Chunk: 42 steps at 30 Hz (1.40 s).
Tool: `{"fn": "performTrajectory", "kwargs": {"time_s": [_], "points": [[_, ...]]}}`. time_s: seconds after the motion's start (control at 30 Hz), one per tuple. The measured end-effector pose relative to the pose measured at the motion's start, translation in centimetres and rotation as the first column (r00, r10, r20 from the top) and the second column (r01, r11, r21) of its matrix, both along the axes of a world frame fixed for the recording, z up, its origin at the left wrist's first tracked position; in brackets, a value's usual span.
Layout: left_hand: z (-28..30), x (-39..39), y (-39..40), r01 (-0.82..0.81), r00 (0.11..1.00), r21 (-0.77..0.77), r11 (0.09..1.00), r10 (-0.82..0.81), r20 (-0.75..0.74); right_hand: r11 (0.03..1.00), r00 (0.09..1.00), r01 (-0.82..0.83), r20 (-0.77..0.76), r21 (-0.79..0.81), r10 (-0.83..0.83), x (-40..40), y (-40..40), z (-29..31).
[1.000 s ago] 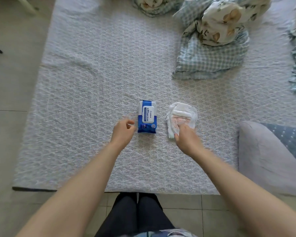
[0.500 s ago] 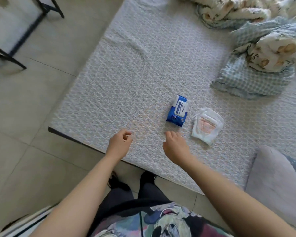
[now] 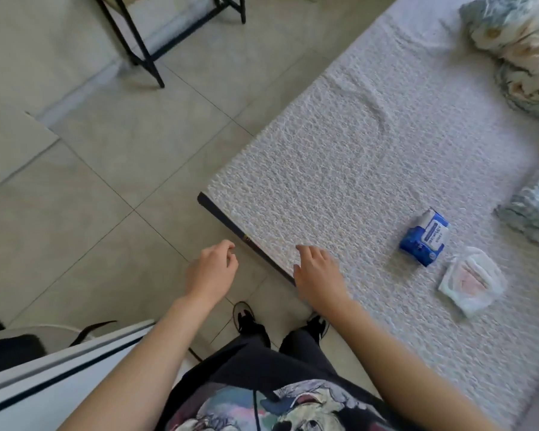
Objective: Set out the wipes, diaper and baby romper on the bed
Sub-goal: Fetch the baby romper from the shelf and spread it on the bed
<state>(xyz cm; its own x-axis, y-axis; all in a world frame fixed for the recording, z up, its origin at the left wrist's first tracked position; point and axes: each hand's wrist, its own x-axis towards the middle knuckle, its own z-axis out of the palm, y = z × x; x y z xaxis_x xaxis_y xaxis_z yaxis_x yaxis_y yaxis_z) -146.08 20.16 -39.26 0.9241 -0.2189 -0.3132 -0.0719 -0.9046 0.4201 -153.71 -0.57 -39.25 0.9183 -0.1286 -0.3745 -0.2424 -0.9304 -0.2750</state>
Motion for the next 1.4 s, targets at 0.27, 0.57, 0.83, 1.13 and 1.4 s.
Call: {"fn": "performTrajectory", "kwargs": {"time_s": [0.27,0.57,0.83,1.13,1.4], "points": [[0.7,4.6,9.3,-0.208,0.977,0.06,0.976,0.205,0.062,0.986,0.986,-0.166,0.037,0.026,0.165,8.7,9.2,0.6],[0.9,15.2,13.7,-0.302,0.951,0.12,0.946,0.291,0.103,0.966,0.968,-0.249,0.048,0.074,0.246,22.1,14.1,1.7],[4.4,30.3,15.8,-0.257,0.957,0.201,0.945,0.22,0.189,0.918,0.916,-0.394,0.088,0.034,0.39,38.1,16.8,4.1],[6.3,44.6,18.2,-0.215,0.942,0.195,0.957,0.15,0.299,0.908,0.889,-0.418,0.186,-0.043,0.418,53.1,18.6,5.5],[8.5,60.6,20.2,-0.077,0.916,0.149,0.986,0.011,0.4,0.946,0.899,-0.314,0.292,-0.086,0.325,66.3,21.5,6.8]]}}
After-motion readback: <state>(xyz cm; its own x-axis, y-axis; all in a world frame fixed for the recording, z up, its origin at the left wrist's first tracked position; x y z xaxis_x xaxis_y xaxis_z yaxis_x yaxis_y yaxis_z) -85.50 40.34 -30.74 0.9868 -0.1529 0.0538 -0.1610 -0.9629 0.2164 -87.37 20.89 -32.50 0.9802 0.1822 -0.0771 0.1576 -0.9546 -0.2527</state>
